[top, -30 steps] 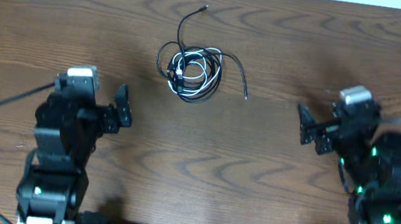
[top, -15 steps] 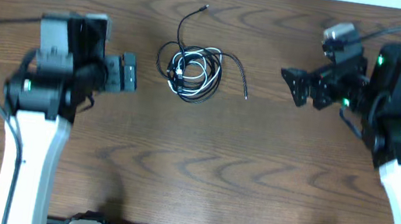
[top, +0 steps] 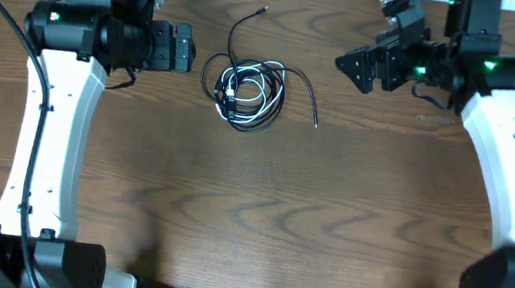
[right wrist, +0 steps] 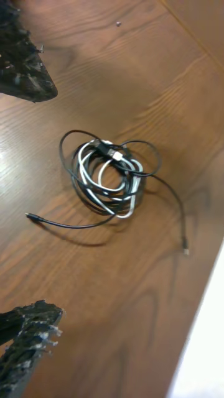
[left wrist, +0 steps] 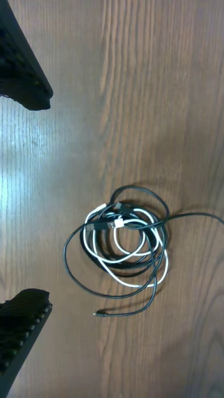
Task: Untangle cables
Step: 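Raise both grippers and move them toward the tangled cable bundle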
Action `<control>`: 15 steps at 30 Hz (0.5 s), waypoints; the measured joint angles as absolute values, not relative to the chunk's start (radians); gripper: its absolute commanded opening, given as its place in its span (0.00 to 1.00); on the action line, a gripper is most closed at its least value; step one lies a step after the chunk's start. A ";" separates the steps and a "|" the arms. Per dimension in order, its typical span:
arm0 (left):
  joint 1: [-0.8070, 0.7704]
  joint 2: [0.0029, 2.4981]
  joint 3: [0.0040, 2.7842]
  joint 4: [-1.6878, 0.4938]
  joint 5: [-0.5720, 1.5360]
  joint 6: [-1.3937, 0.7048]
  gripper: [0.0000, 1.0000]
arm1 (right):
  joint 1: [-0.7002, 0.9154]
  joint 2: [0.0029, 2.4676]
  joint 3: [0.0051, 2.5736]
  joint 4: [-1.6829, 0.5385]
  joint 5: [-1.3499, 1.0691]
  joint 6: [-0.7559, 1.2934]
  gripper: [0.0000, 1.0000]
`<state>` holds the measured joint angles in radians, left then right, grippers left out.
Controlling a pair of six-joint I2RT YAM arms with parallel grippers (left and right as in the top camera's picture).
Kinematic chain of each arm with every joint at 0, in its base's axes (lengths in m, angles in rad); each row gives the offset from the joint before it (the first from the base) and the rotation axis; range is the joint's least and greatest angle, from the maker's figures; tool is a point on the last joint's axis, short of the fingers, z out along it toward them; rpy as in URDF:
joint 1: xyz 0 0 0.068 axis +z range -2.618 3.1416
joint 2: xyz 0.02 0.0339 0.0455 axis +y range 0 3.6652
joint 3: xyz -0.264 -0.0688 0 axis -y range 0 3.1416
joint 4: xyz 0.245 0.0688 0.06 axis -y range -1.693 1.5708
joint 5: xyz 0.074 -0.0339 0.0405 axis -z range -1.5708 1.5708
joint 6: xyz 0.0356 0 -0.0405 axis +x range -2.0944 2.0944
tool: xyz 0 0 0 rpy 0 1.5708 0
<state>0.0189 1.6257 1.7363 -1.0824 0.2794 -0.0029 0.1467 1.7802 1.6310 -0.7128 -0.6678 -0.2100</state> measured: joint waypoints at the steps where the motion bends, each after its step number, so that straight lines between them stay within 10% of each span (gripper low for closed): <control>1: 0.019 1.626 1.736 -1.087 0.288 -0.003 0.98 | 0.147 1.794 1.631 -0.716 -0.674 -0.195 0.99; 3: 0.019 1.625 1.736 -1.096 0.305 -0.003 0.98 | 0.147 1.812 1.631 -0.716 -0.682 -0.150 0.99; 7: 0.019 1.625 1.736 -1.112 0.335 -0.003 0.98 | 0.152 1.833 1.631 -0.680 -0.699 -0.100 0.65; 15: 0.019 1.625 1.736 -1.119 0.344 -0.004 0.99 | 0.255 1.922 1.634 -0.612 -0.655 0.067 0.65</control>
